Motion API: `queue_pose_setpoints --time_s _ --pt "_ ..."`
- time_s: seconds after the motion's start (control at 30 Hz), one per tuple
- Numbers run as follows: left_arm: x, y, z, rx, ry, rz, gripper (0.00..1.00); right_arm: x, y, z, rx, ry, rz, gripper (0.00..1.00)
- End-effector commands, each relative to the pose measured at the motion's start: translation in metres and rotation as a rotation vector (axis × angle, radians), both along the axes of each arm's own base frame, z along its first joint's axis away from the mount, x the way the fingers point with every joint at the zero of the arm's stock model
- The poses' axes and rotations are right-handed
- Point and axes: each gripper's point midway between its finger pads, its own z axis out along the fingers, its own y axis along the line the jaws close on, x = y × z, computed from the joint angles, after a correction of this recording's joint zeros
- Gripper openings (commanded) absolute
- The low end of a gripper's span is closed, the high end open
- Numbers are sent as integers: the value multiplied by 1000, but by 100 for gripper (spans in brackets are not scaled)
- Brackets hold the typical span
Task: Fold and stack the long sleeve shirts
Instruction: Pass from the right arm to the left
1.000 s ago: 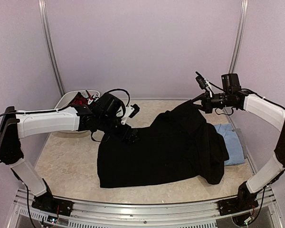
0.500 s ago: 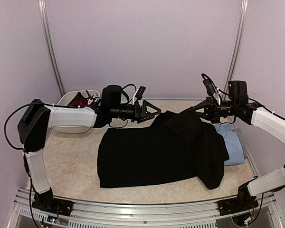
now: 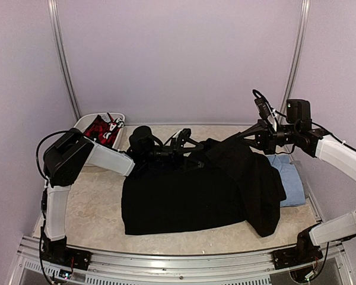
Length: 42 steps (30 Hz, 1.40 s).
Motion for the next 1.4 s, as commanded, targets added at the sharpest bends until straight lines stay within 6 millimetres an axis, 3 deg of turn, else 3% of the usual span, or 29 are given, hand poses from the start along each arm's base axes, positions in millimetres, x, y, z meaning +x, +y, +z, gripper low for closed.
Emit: queue_pose_setpoints --time_s 0.0,0.13,0.37,0.7,1.0,1.37 --pt "-18 1 17 -73 25 -44 99 -4 2 10 12 -49 4 0" --pt "-22 3 30 -138 94 -57 99 -4 1 11 13 -54 -5 0" --pt "-33 -10 20 -130 194 -90 99 -2 1 12 8 -62 -21 0" --pt "-22 -10 27 -171 252 -66 98 -6 1 10 8 -58 0 0" --pt "-8 -21 31 -194 272 -65 76 -10 0 11 10 -64 2 0" --pt "-12 -23 41 -223 251 -92 45 -6 0 5 3 -48 -2 0"
